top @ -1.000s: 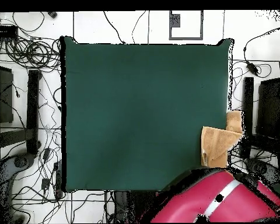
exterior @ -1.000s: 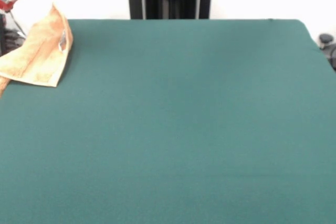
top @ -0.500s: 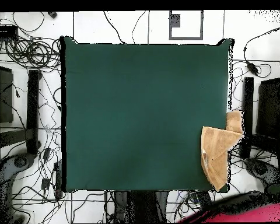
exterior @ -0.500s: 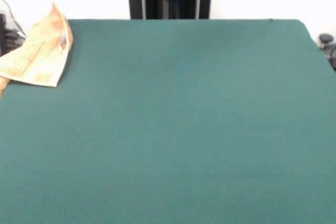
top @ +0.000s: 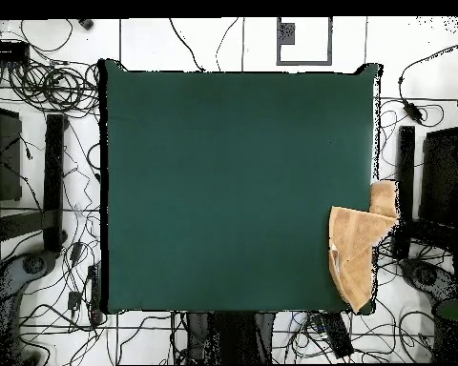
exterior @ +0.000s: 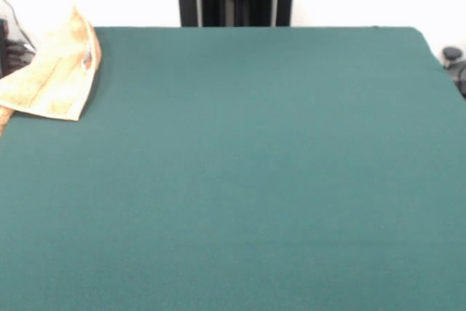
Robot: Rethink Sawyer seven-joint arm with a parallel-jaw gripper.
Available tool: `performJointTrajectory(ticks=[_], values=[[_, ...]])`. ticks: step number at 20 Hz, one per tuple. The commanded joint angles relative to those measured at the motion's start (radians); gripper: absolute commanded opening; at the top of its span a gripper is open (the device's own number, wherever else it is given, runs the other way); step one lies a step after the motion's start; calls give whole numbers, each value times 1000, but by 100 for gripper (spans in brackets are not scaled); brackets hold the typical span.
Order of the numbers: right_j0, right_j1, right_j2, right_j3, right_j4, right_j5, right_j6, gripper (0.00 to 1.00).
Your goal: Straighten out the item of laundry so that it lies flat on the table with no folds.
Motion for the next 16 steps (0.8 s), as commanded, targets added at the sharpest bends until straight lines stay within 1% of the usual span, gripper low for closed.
performJointTrajectory(ticks=[1,3,6,9,11,14,16], values=[[-37,-125,247,24,-146,98,-290,0],[-64,-146,266,16,-178,109,-305,0],[-133,-188,333,21,-215,126,-348,0],[-202,-234,402,43,-231,153,-395,0],[-212,-234,418,45,-240,157,-385,0],[-176,-212,410,45,-235,153,-314,0],[-184,-228,447,70,-213,171,-303,0]])
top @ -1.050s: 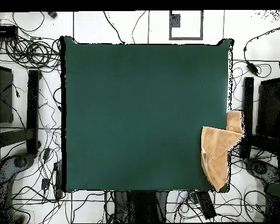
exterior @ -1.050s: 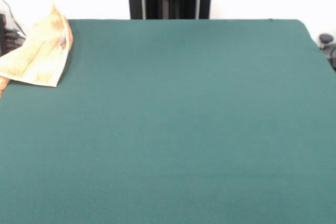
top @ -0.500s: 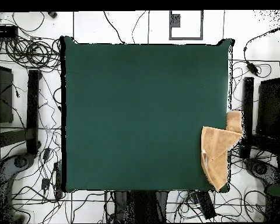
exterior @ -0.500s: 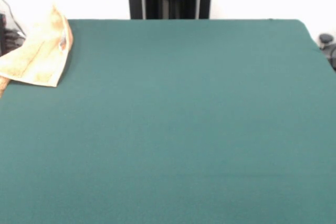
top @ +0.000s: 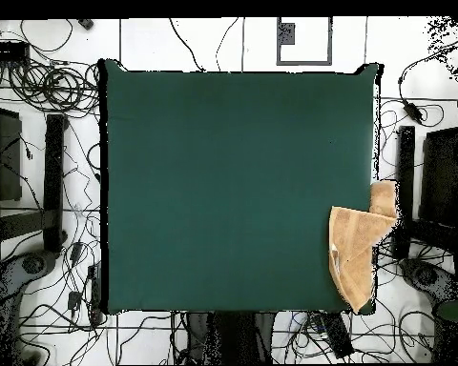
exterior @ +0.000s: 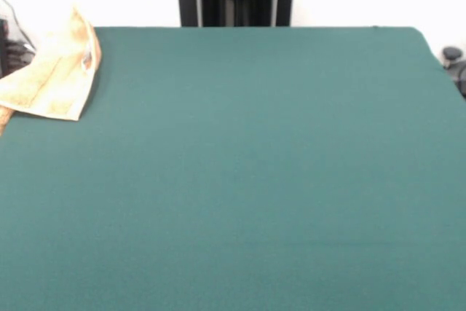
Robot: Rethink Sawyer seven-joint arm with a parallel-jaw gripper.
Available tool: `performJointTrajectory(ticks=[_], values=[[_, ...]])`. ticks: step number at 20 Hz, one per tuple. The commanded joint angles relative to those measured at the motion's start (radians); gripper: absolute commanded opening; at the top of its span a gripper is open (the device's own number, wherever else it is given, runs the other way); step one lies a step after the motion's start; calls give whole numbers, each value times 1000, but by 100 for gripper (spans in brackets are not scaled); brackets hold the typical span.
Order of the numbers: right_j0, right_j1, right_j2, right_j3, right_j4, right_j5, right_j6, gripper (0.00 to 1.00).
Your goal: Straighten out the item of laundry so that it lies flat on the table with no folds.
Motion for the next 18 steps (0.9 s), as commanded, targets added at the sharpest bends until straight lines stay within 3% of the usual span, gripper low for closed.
performJointTrajectory(ticks=[1,9,13,18], values=[[32,-39,270,89,2,131,-229,0],[20,-136,373,170,51,209,-243,0],[-64,-209,498,237,96,267,-320,0],[-167,-273,647,277,-25,162,-446,0]])
